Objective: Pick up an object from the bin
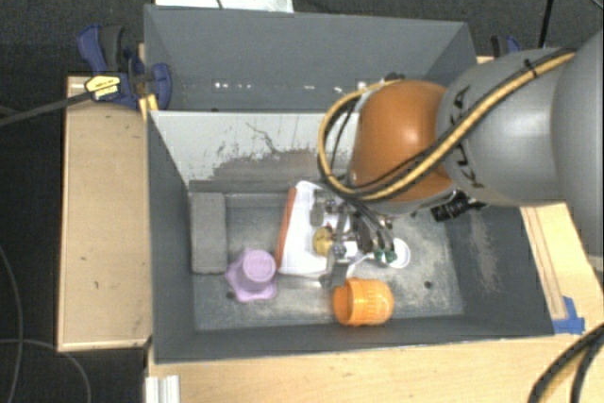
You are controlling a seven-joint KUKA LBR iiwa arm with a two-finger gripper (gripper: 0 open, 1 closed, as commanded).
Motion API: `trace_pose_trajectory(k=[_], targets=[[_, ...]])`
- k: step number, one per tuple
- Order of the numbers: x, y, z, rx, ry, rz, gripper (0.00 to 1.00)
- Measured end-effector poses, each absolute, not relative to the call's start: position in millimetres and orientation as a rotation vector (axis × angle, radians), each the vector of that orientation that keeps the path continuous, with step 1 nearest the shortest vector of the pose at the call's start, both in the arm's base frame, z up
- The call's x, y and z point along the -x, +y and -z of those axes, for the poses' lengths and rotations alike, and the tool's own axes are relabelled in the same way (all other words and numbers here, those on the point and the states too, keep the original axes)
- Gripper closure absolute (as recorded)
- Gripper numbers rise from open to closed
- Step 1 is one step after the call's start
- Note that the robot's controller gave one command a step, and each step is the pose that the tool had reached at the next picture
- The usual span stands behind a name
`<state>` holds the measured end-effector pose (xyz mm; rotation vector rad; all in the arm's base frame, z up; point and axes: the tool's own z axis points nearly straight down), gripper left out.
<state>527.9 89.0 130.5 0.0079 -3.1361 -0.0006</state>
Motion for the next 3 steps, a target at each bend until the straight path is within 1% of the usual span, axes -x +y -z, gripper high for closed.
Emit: trace_pose_trajectory(k=[1,2,3], targets=[[-529.7,88.7,-135.0,-0.004,-3.144,0.002,0.00],[-536.5,77.9,-89.7,0.040,-3.149,0.003,0.00],[-535.6,73.4,-70.3,0.064,-3.139,0.002,1.00]])
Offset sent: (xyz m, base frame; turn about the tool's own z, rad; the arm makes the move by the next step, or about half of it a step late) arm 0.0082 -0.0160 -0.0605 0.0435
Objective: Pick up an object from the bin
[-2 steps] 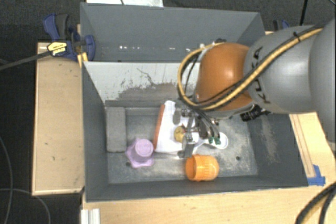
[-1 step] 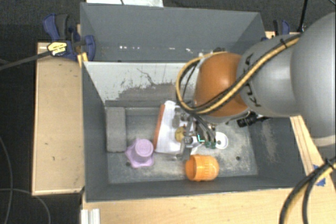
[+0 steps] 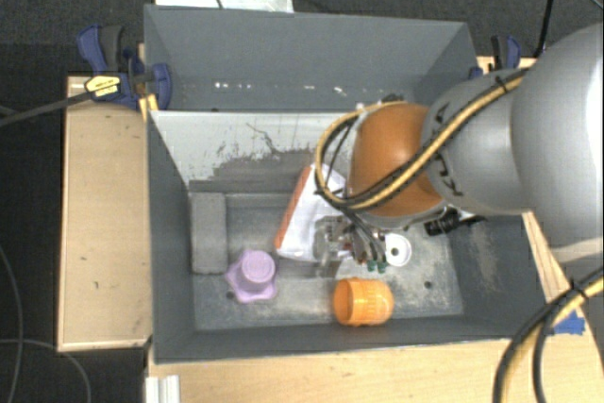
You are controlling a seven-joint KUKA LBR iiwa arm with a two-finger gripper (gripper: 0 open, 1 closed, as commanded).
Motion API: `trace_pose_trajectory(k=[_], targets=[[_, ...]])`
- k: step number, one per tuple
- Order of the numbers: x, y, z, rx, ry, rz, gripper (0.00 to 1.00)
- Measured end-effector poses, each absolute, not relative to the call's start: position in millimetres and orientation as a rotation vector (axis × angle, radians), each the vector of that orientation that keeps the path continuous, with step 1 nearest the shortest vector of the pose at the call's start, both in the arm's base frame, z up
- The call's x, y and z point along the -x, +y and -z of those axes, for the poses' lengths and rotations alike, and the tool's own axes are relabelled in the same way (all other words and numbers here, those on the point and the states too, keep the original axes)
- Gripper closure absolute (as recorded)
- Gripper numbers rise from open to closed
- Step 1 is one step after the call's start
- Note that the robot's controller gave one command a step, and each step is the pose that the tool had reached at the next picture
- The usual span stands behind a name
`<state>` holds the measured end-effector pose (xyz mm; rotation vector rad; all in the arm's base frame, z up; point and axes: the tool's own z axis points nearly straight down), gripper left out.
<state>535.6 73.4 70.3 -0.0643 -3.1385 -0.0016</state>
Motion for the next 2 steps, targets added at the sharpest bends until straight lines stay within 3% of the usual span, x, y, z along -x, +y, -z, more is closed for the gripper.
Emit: trace_pose_trajectory(k=[2], targets=[[-533.4,73.3,-74.8,0.066,-3.137,0.001,1.00]])
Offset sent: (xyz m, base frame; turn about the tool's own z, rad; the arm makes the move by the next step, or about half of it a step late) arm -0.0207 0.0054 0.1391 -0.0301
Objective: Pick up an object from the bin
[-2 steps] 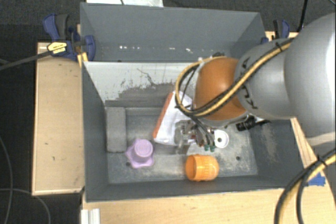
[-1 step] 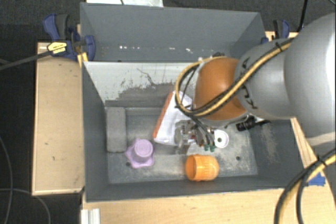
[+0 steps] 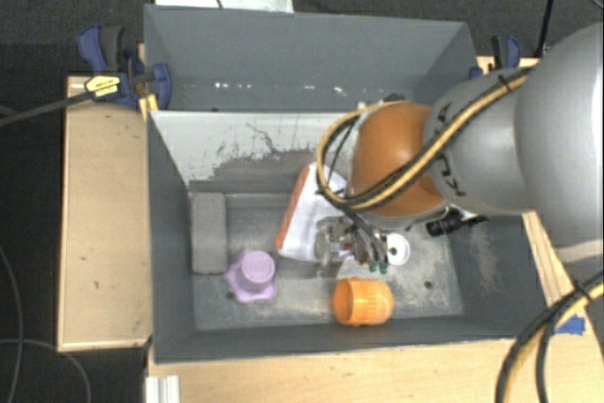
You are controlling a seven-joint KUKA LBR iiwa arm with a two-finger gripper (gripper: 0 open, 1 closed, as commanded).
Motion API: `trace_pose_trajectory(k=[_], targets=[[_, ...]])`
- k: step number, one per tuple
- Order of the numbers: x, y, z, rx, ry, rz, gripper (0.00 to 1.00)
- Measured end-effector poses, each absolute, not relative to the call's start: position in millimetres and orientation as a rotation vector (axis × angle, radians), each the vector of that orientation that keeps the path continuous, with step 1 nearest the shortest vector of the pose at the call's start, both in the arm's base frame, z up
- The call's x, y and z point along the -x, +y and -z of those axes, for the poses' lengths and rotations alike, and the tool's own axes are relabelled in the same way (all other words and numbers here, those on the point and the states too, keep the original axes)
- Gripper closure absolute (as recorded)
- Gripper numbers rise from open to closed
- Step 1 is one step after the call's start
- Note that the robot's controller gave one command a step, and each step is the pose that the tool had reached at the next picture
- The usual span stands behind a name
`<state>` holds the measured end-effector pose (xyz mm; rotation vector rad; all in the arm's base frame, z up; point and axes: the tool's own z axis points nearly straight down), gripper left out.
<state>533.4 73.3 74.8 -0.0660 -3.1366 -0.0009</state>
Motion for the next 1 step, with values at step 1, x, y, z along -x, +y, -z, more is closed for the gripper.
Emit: trace_pose_trajectory(k=[1], targets=[[-533.7,82.6,-120.3,-0.104,-3.142,0.000,1.00]])
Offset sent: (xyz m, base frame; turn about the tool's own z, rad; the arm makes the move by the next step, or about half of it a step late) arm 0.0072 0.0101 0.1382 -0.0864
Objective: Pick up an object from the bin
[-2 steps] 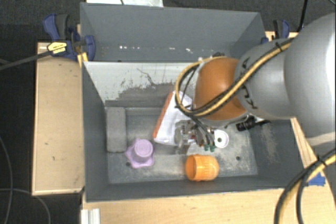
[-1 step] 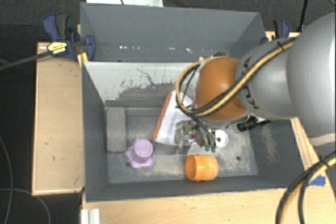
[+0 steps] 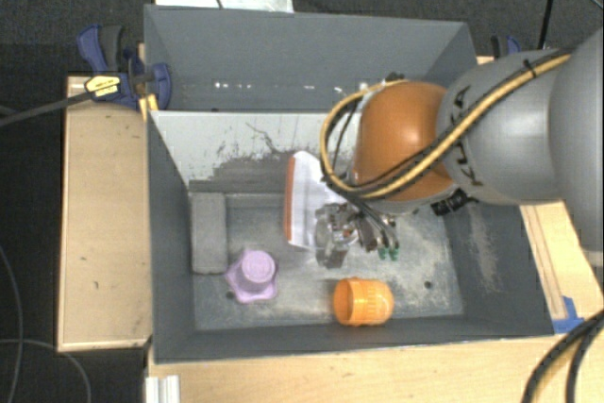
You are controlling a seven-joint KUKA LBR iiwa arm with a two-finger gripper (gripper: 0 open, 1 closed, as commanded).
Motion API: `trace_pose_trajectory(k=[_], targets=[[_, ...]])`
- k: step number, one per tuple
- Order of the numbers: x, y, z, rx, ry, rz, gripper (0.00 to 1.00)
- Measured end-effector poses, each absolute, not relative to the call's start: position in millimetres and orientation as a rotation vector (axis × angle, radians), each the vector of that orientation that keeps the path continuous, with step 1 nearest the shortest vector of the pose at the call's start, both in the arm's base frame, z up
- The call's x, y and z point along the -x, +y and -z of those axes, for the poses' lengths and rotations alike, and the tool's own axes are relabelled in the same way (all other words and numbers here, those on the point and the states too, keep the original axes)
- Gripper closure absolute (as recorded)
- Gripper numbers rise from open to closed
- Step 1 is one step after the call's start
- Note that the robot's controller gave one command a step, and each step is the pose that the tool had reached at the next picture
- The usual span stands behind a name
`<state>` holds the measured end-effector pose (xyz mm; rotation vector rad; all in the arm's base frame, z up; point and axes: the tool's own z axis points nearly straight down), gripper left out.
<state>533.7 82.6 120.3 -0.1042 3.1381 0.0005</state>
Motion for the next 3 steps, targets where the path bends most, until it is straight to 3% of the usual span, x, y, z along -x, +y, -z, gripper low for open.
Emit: trace_pose_trajectory(k=[1,2,3], targets=[[-536.1,83.6,-172.9,0.097,3.145,0.000,1.00],[-529.8,94.4,-181.3,0.107,3.131,-0.003,1.00],[-522.5,77.2,-215.7,0.115,3.143,0.000,1.00]])
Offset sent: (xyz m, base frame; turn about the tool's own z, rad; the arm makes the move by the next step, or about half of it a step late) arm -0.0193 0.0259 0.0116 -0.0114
